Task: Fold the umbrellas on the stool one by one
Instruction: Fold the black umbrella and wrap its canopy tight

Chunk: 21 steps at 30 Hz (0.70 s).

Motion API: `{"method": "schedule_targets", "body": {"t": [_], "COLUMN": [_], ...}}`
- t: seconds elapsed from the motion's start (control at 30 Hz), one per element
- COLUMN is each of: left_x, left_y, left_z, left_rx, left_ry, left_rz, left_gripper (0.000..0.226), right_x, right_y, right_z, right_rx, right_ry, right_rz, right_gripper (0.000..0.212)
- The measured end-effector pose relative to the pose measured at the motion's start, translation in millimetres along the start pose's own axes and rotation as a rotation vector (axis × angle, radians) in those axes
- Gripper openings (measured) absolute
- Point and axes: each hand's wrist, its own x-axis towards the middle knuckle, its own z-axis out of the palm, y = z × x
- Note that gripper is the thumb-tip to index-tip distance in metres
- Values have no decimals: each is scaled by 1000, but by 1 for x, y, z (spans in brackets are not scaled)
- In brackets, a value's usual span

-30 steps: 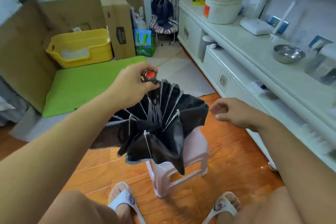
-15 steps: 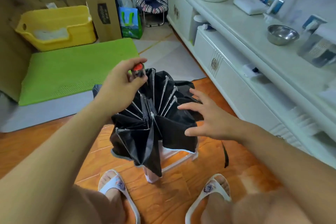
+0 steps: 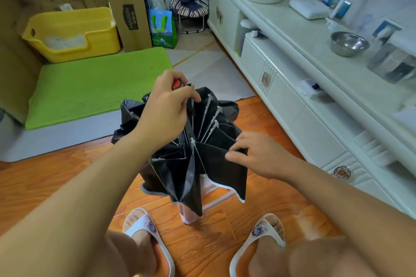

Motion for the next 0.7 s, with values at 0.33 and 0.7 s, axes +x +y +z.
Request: {"method": "schedule_targets", "body": {"t": [0.33, 0.7], "left_x": [-3, -10], "left_y": [10, 13], "left_z": [3, 3], "left_rx": [141, 320], "left_ry": [-142, -105], "left_rz": [181, 254], "left_gripper": [46, 25], "right_x": [14, 22], "right_y": [-13, -16], "right_z": [-7, -22], "right_rx": [203, 312], "right_ry": [71, -111], "right_rz": [83, 159], "right_gripper": [23, 44]}}
